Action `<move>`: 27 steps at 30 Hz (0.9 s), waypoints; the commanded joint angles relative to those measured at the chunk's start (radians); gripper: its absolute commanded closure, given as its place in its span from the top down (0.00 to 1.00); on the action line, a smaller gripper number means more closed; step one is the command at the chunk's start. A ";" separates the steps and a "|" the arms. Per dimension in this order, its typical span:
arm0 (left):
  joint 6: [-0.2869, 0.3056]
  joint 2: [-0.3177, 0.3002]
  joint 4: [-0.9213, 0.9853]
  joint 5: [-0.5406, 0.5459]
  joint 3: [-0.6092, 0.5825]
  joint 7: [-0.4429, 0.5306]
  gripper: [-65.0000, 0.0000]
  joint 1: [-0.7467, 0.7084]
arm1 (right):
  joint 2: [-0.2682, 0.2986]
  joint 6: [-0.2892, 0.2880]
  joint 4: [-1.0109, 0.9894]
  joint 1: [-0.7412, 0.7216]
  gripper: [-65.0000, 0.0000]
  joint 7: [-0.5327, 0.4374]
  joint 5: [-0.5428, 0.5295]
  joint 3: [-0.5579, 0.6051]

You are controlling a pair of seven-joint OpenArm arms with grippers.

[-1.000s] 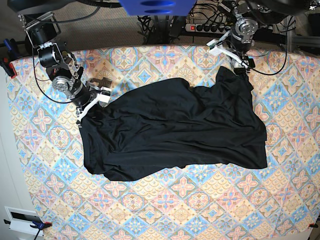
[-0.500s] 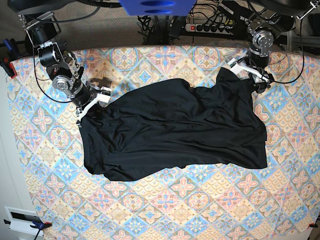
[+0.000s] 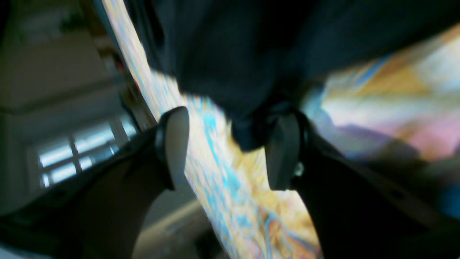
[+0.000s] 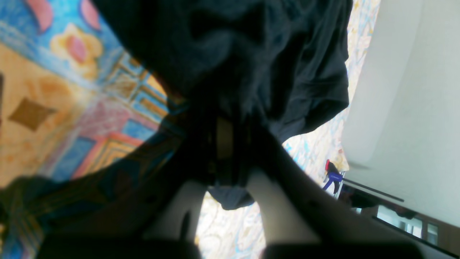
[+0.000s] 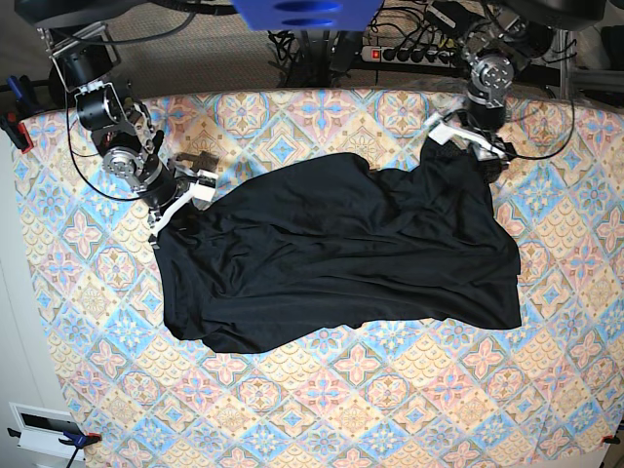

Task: Layout the t-shirt on the table in an organized manner, then fold the t-shirt properly
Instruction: 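Grasp the shirt corner with the left gripper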

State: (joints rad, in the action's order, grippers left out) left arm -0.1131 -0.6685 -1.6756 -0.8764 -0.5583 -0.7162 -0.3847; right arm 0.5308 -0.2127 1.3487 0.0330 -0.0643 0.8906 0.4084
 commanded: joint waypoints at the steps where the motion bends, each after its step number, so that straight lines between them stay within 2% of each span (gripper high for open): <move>1: 0.039 0.013 -0.007 0.026 -0.012 0.039 0.51 -0.004 | -0.016 -0.041 -0.027 0.032 0.00 0.039 0.046 0.017; 4: 0.042 0.019 -0.007 -0.010 -0.030 0.039 0.51 0.026 | -0.016 -0.041 -0.027 0.032 0.00 0.039 0.046 0.017; 11: 0.045 0.017 -0.005 -0.005 -0.042 0.036 0.50 0.085 | -0.016 -0.041 -0.027 0.032 0.00 0.039 0.046 0.017; 13: 0.068 0.016 -0.005 -0.005 -0.039 0.036 0.48 0.083 | -0.016 -0.041 -0.028 0.032 0.00 0.039 0.046 0.017; 14: 0.091 0.016 -0.005 -0.005 -0.039 0.034 0.43 0.080 | -0.016 -0.041 -0.031 0.032 0.00 0.039 0.046 0.017; 16: 0.122 0.017 -0.005 0.001 -0.042 0.023 0.24 0.077 | -0.018 -0.041 -0.038 0.032 0.00 0.039 0.046 0.017; 18: 0.122 0.019 -0.010 0.032 -0.042 0.027 0.05 0.077 | -0.018 -0.041 -0.039 0.041 0.00 0.039 0.043 0.017; 19: 0.120 0.020 -0.011 0.053 -0.039 0.020 0.00 0.077 | -0.018 -0.041 -0.036 0.051 0.00 0.039 0.043 0.016; 25: 0.120 0.017 -0.116 0.185 -0.033 0.007 0.00 0.057 | -0.018 -0.041 -0.008 0.094 0.00 0.039 0.043 -0.047; 27: 0.120 0.017 -0.182 0.213 0.011 0.007 0.00 0.020 | -0.018 -0.041 -0.007 0.104 0.00 0.037 0.043 -0.078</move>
State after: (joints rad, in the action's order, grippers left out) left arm 0.0280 -0.6323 -1.8435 -0.6445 -0.5575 -0.6994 -0.3721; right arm 0.5037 -0.1745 1.3674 0.0944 -0.0662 0.8963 0.3199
